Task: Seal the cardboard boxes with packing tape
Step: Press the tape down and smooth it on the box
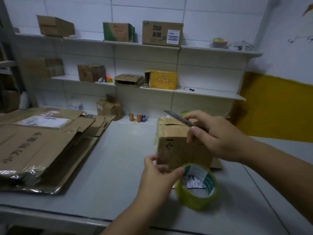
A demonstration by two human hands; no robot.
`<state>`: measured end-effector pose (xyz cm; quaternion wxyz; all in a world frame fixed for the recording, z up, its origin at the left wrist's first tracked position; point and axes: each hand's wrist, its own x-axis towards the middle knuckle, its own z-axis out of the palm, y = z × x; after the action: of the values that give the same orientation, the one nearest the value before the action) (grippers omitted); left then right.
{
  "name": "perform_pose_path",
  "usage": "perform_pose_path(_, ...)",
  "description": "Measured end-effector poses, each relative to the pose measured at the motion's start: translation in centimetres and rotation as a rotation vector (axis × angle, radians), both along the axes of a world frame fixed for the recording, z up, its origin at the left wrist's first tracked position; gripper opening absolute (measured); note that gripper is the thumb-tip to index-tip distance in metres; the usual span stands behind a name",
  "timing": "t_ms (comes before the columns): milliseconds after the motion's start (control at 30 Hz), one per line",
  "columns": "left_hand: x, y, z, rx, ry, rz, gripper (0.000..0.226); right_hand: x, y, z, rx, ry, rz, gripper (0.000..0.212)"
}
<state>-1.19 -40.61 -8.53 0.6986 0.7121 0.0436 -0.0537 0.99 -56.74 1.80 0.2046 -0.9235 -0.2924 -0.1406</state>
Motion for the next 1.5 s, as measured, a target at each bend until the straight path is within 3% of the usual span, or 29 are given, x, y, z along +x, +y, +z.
perform_pose_path(67, 0.4, -0.1, 0.2, 0.006, 0.06, -0.041, 0.06, 0.7, 0.8, 0.1, -0.113, 0.077, 0.004, 0.018)
perform_pose_path(167, 1.3, 0.1, 0.7, 0.055, 0.13, -0.114, 0.051, 1.5, 1.2, -0.4, -0.093, 0.138, 0.002, 0.014)
perform_pose_path(333, 1.4, 1.5, 1.0, -0.002, 0.119, -0.313, 0.008, 2.8, 1.1, -1.3, -0.179, -0.013, 0.02, 0.01)
perform_pose_path(433, 0.8, 2.0, 0.6, -0.211, 0.16, -0.285, 0.016, 3.2, 1.0, -1.6, -0.251, -0.096, 0.052, 0.032)
perform_pose_path(500, 0.2, 2.1, 0.8, -0.395, 0.211, -0.329, 0.005, 3.4, 0.7, -1.7, -0.279, -0.078, 0.048, 0.03)
perform_pose_path(567, -0.3, 2.2, 1.1, -0.469, 0.267, -0.354, 0.036, 3.5, 0.3, -1.7, -0.298, -0.018, 0.045, 0.019)
perform_pose_path(633, -0.7, 2.1, 1.0, -0.463, 0.284, -0.333, 0.041, 3.7, 0.2, -1.6, -0.316, 0.03, 0.06, 0.012)
perform_pose_path(867, -1.4, 1.6, 0.0, -0.5, 0.265, -0.292, 0.025, 3.6, 0.4, -1.6, -0.401, -0.016, 0.069, 0.006)
perform_pose_path(967, -1.6, 0.9, -0.1, -0.491, 0.186, -0.205, 0.018, 3.5, 0.4, -1.7, -0.411, -0.081, 0.068, 0.016)
perform_pose_path(1133, -1.5, -0.1, -0.4, -0.468, 0.13, -0.083, 0.028, 2.4, 0.4, -1.5, -0.348, -0.265, 0.069, 0.023)
perform_pose_path(1233, -1.6, -0.2, -0.3, -0.439, 0.126, -0.052, 0.027, 1.3, 0.7, -1.3, -0.339, -0.274, 0.077, 0.032)
perform_pose_path(1300, -1.7, -0.2, -0.2, -0.421, 0.122, -0.039, 0.026, 0.6, 1.2, -1.8, -0.424, -0.312, 0.115, 0.027)
perform_pose_path(1367, -1.8, -0.3, -0.1, -0.403, 0.124, -0.03, 0.027, 0.4, 1.4, -3.1, -0.565, -0.381, 0.145, 0.009)
perform_pose_path(1500, -1.9, -0.1, 0.0, -0.394, 0.146, -0.013, 0.028, 1.6, 0.9, -5.2, -0.661, -0.424, 0.111, 0.025)
